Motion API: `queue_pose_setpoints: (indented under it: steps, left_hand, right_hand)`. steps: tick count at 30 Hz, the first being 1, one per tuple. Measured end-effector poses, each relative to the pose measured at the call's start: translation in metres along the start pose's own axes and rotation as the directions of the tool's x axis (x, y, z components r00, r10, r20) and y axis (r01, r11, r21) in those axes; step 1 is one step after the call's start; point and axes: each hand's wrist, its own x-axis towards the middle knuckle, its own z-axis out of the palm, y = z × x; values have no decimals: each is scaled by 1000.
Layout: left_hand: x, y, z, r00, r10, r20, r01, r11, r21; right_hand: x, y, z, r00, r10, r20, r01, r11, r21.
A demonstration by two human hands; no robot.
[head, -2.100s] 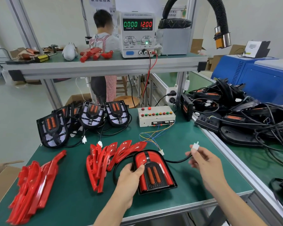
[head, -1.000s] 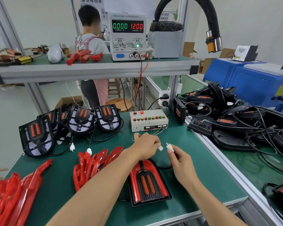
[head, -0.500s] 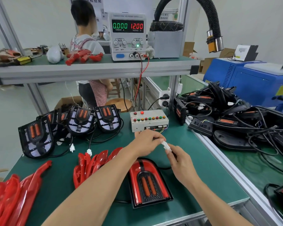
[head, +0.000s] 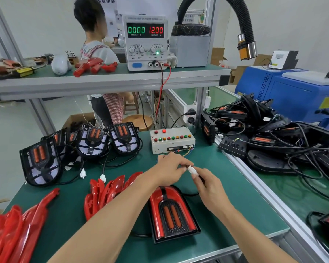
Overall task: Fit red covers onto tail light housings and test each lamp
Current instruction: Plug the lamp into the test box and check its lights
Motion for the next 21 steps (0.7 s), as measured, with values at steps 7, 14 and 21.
queue_pose_setpoints:
  steps: [7, 14, 21]
  left_hand:
    - [3, 6, -12, 968, 242, 68, -245, 841, 483]
    - [8, 6, -9, 886, 418, 201, -451, 680, 578]
    - [13, 4, -18, 826, 472, 308, -560, 628, 540]
  right_hand:
    - [-1, 4, -5, 996, 14, 91, -6, 997, -78]
    - [-4, 7, -8, 991, -24, 128, 37, 994, -103]
    - [-8, 0, -9, 990, -36, 134, 45, 997, -65]
